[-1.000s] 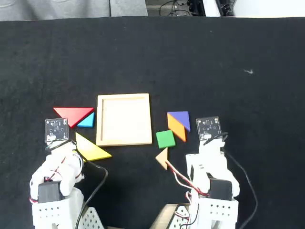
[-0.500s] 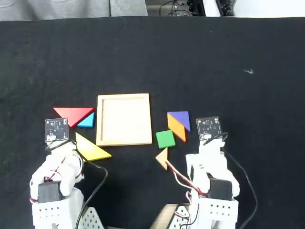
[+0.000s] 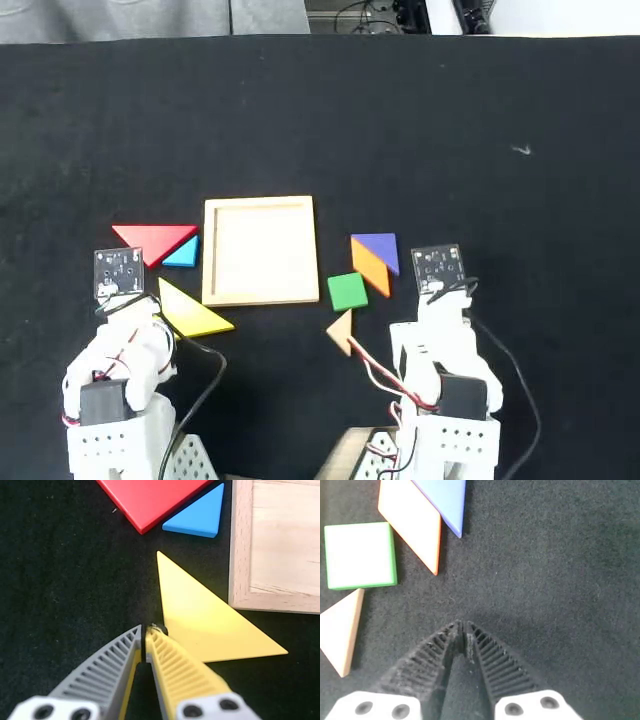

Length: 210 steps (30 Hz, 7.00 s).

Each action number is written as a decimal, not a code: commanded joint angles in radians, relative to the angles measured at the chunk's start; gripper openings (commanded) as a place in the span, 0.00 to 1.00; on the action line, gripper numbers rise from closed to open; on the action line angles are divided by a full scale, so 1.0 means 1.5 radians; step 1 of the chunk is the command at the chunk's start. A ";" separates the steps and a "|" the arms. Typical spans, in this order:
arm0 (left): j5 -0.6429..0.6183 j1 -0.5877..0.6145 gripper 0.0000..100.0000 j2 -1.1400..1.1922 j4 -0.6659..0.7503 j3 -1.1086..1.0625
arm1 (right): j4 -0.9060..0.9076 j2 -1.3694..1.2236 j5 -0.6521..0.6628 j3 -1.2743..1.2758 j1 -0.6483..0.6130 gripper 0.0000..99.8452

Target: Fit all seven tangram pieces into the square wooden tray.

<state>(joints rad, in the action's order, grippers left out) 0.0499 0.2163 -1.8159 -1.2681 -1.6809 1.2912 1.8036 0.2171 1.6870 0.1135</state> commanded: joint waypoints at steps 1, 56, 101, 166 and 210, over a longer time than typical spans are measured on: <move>-0.002 0.006 0.03 -0.005 -0.004 -0.012 | 0.006 0.058 -0.001 -0.002 0.003 0.01; 0.099 0.057 0.03 -0.004 0.169 0.218 | -0.258 0.060 0.013 -0.002 -0.153 0.02; -0.345 0.076 0.23 1.350 0.115 0.986 | -0.383 0.050 0.089 -0.002 -0.197 0.02; -0.541 0.066 0.26 1.270 0.230 0.747 | -0.372 0.050 0.090 -0.002 -0.197 0.01; -0.486 0.058 0.30 1.371 -0.131 1.122 | -0.362 0.050 0.131 -0.002 -0.196 0.01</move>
<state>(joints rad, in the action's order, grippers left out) -0.6958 0.3084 0.3506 -1.4446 0.0898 0.7327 1.8036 0.3997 1.6886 -0.2010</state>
